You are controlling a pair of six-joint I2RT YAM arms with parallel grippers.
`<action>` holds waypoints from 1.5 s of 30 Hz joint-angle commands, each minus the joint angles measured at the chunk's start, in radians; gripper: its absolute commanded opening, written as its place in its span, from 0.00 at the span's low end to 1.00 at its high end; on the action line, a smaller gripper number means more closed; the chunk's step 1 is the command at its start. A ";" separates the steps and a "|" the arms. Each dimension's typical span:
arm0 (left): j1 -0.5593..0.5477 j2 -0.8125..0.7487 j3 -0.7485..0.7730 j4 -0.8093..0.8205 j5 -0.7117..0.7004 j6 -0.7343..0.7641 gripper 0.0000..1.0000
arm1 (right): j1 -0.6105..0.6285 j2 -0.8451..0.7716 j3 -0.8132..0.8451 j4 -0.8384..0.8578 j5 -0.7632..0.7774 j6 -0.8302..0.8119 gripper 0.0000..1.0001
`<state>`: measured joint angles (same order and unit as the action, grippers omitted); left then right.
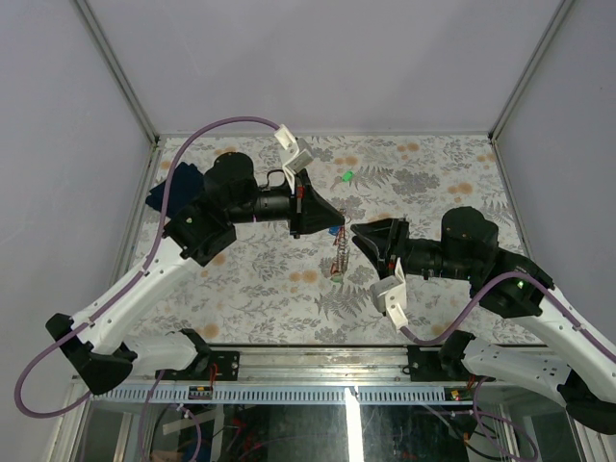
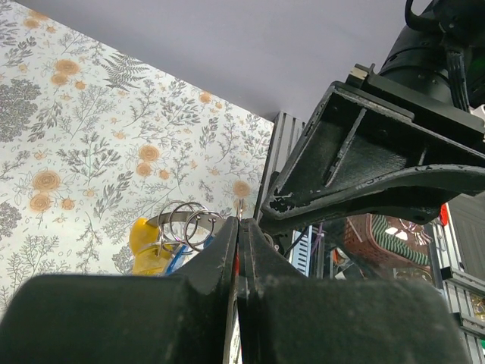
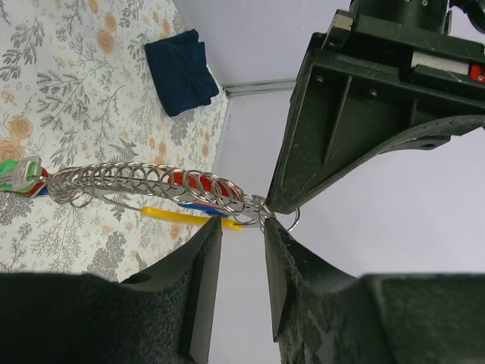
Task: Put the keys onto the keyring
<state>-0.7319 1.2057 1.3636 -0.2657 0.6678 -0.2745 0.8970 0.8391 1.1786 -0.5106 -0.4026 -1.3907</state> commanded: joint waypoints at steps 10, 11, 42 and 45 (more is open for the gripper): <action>0.008 0.014 0.056 0.028 0.036 -0.012 0.00 | 0.022 0.003 0.013 0.049 -0.024 0.012 0.35; 0.007 0.014 0.055 0.028 0.037 -0.012 0.00 | 0.023 0.005 0.012 0.049 -0.024 0.013 0.35; 0.008 0.017 0.057 0.028 0.050 -0.014 0.00 | 0.044 0.025 0.013 0.053 -0.024 0.023 0.25; 0.008 0.019 0.058 0.028 0.050 -0.015 0.00 | 0.044 0.022 0.010 0.055 -0.025 0.027 0.21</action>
<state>-0.7319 1.2240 1.3785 -0.2714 0.6994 -0.2756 0.9295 0.8623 1.1786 -0.5098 -0.4126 -1.3842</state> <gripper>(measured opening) 0.011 0.234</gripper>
